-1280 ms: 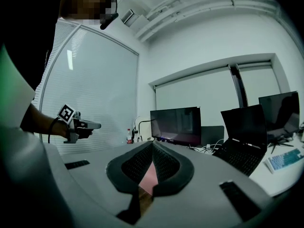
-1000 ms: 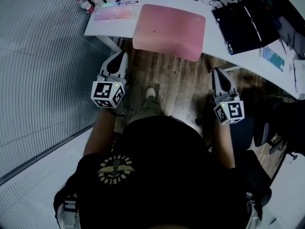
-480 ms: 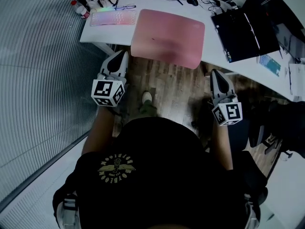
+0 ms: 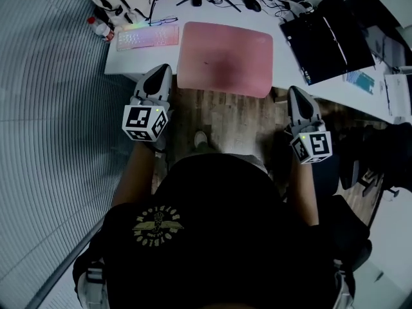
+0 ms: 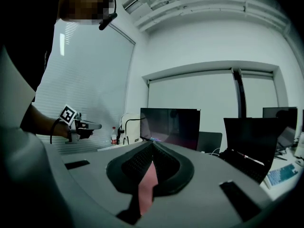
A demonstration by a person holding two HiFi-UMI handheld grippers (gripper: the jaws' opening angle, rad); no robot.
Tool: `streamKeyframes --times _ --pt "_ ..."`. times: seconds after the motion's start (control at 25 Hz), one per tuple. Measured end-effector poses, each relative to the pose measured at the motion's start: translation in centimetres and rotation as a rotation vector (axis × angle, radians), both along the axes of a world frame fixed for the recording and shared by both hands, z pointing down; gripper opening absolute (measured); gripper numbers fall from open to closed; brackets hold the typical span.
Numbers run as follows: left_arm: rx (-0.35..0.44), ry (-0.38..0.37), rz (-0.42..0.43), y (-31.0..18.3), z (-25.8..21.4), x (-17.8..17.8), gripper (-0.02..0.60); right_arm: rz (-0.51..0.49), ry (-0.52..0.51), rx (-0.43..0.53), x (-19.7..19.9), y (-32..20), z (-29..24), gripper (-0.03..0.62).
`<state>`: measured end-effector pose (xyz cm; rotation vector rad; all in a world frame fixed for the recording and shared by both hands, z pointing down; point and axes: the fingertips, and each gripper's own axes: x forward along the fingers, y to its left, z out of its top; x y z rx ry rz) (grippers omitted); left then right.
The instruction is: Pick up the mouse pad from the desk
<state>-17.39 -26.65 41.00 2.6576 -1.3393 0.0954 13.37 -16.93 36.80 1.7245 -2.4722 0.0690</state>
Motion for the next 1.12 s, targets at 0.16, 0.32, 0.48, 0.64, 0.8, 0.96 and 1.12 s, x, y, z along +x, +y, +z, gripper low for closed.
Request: streamKeyframes --times 0.16,0.32,0.48,0.64,0.8,0.96,1.12 --pt "0.01 -0.009 0.026 -1.8 0.1 -0.3 0.012 0.007 0.01 0.011 -0.9 -1.1 -0.2 -0.003" --pt "-0.002 -0.021 0.041 -2.5 1.0 0.2 0.012 0.036 0.001 -0.017 0.3 -1.3 1.2 -0.003" --pt "-0.028 -0.06 0.035 -2.9 3.6 0.3 0.012 0.088 -0.003 -0.067 2.6 -1.6 3.7 -0.003" --pt "-0.08 -0.088 0.026 -3.5 6.7 0.7 0.012 0.09 -0.02 -0.127 4.4 -2.3 7.2 -0.003" --pt "-0.146 -0.125 0.036 -4.2 10.7 1.3 0.012 0.075 -0.029 -0.203 5.1 -3.8 11.4 -0.002" --pt "-0.241 -0.157 0.029 -5.3 15.7 1.4 0.011 0.058 -0.05 -0.285 5.3 -5.4 16.0 0.003" --pt "-0.32 -0.15 0.011 -5.8 19.2 1.4 0.012 0.041 -0.04 -0.353 5.7 -6.1 19.6 0.012"
